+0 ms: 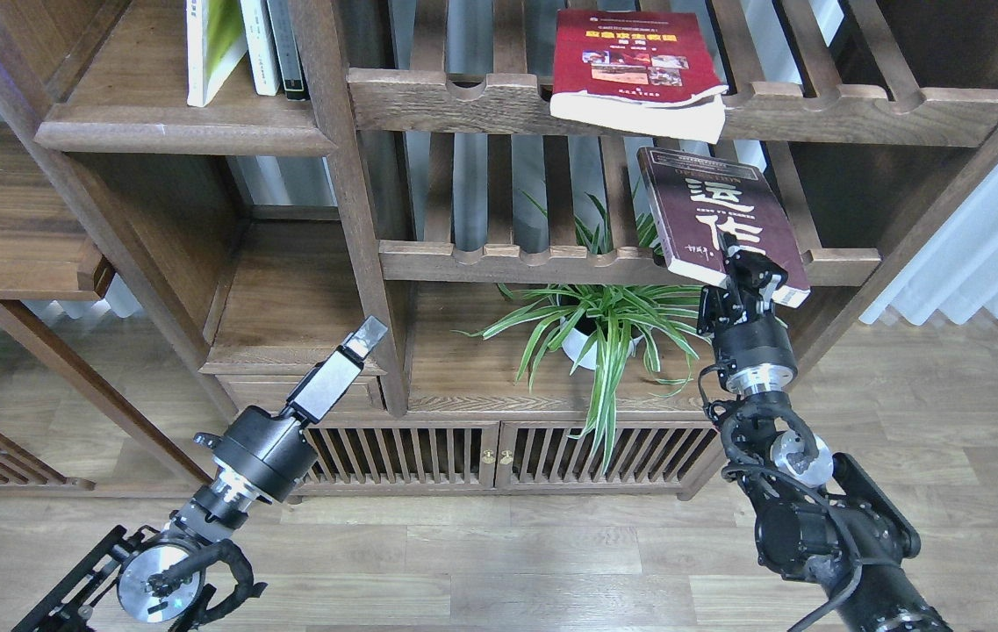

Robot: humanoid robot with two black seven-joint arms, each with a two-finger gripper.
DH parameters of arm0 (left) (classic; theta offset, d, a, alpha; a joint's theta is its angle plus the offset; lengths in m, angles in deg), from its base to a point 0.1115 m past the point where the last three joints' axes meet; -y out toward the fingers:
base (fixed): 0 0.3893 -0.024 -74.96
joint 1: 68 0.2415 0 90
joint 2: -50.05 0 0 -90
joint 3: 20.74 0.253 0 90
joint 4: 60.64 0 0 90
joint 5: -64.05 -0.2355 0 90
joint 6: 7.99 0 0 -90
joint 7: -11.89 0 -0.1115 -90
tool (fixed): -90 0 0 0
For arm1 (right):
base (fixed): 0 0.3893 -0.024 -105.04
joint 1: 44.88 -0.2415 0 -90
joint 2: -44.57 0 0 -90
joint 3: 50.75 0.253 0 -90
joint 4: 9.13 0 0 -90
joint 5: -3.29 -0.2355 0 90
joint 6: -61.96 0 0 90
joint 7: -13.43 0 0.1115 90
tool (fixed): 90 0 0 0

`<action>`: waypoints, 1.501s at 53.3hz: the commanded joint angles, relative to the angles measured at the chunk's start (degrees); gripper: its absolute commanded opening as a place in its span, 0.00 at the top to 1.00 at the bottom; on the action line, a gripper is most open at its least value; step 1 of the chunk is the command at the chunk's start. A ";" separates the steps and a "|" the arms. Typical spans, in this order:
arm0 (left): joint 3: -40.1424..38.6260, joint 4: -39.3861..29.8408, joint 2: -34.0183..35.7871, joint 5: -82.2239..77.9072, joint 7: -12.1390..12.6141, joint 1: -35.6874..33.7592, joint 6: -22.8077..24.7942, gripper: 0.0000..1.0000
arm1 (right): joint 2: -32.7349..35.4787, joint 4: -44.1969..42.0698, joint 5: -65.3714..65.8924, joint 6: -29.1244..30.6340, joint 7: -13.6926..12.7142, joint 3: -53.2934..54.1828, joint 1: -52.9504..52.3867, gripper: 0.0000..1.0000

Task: Organize books on shelf
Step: 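Grasp the dark red book's lower edge with the right gripper and tip it, then pull the dark red book down off the shelf toward the left gripper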

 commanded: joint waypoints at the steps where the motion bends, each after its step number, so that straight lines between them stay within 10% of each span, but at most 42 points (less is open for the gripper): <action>1: 0.08 0.30 -0.09 3.58 0.17 0.05 0.00 0.02 | 0.11 3.55 -1.42 0.34 -1.56 -0.41 2.30 0.96; 24: 6.65 1.27 3.77 20.17 3.68 -0.22 0.00 0.02 | 0.37 20.41 -5.55 0.34 -13.34 -6.20 17.58 0.97; 80: 23.37 -4.54 18.28 39.00 5.18 -1.71 0.00 0.04 | 6.61 21.75 -2.30 0.34 -13.52 -28.28 22.08 0.97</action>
